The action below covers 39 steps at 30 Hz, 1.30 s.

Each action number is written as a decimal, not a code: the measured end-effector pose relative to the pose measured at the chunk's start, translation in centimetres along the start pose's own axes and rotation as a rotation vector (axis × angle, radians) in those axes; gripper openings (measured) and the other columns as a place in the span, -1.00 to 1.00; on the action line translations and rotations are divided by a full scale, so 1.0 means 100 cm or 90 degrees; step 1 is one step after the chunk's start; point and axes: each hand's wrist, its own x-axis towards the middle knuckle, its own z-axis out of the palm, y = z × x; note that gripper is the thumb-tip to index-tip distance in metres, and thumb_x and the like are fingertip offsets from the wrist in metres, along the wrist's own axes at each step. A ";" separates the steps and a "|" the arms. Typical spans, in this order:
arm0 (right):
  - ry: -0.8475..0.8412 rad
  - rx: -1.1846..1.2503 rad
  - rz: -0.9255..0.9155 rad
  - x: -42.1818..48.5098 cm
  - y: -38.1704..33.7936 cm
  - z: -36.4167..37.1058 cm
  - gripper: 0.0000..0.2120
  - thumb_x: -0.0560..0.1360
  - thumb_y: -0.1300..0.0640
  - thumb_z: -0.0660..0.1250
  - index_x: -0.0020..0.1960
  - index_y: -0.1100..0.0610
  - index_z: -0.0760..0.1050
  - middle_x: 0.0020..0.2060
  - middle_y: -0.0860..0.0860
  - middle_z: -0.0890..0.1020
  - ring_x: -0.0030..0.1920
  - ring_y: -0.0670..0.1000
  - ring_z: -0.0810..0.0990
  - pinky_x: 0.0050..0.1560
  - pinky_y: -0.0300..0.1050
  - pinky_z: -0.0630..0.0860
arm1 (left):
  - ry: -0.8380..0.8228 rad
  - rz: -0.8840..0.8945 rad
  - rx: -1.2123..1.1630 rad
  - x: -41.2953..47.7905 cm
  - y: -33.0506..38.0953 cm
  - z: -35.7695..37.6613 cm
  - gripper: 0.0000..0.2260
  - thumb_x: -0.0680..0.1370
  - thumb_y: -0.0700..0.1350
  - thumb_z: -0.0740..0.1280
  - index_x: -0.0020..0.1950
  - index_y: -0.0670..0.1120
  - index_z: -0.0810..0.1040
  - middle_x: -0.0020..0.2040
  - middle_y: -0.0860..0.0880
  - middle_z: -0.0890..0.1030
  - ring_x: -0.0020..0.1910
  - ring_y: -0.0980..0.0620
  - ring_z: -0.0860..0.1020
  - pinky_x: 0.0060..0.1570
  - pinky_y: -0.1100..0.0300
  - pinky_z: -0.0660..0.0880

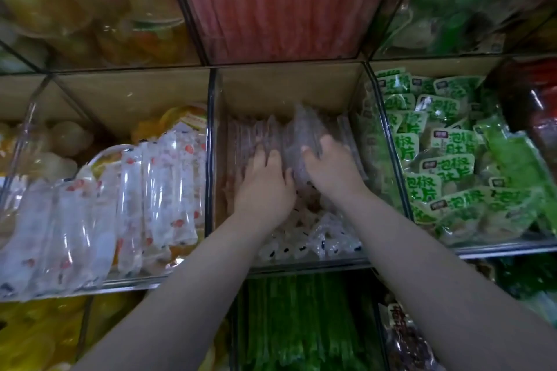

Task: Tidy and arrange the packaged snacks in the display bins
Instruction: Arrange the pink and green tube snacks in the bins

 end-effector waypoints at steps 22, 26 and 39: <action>-0.053 -0.151 -0.228 -0.003 -0.005 0.009 -0.62 0.64 0.02 0.02 0.34 0.14 0.42 0.29 0.15 0.51 0.29 0.18 0.44 0.25 0.05 0.35 | 0.002 0.086 0.114 0.005 -0.001 0.000 -0.49 0.65 -0.06 0.01 0.60 -0.06 -0.02 0.61 -0.01 -0.11 0.57 0.03 -0.12 0.49 -0.10 -0.20; -0.018 -0.274 -0.116 0.006 -0.001 0.014 -0.51 0.65 -0.06 -0.07 0.54 0.02 0.15 0.58 0.06 0.05 0.53 0.15 0.10 0.44 0.14 0.14 | 0.036 0.079 0.119 0.004 -0.004 0.000 -0.51 0.65 -0.03 0.02 0.58 -0.07 0.04 0.61 -0.05 -0.10 0.57 -0.02 -0.10 0.48 -0.14 -0.19; -0.027 -0.287 -0.111 -0.004 -0.006 0.003 -0.66 0.64 0.02 0.05 0.28 0.19 0.39 0.22 0.21 0.52 0.25 0.21 0.45 0.27 0.12 0.25 | 0.011 0.104 0.192 0.002 0.000 -0.004 -0.45 0.60 -0.06 0.11 0.58 -0.10 0.07 0.61 -0.03 -0.06 0.57 0.02 -0.08 0.49 -0.09 -0.16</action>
